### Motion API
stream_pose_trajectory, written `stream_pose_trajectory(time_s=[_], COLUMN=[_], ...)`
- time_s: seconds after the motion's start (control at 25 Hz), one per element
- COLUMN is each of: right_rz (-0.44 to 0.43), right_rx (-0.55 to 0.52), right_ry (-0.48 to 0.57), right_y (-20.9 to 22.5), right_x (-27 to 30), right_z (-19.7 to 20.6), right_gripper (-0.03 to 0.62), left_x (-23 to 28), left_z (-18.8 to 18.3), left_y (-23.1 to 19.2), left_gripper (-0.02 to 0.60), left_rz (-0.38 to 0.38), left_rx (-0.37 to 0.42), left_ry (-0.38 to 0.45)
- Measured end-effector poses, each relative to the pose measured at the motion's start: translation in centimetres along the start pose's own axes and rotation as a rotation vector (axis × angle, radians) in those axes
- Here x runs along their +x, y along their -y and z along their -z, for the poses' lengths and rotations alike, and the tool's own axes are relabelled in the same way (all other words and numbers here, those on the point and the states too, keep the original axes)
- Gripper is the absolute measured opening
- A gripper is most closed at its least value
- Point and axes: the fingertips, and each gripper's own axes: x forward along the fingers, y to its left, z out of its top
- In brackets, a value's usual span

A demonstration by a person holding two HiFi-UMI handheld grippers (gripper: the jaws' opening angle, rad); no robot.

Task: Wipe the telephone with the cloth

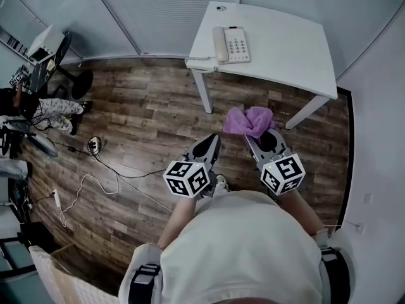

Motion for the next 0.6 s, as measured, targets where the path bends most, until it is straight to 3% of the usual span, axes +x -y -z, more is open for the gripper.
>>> stream_pose_trajectory(time_s=[0.6], right_rz=[0.036], right_rx=[0.009], right_ry=[-0.003], right_y=[-1.0], right_x=[5.2], right_z=[0.2], right_gripper=[0.117], left_x=[-0.2], left_z=[-2.0], left_y=[-6.4], left_gripper=[0.023], left_rz=[-0.021], left_rx=[-0.003], left_ry=[-0.023])
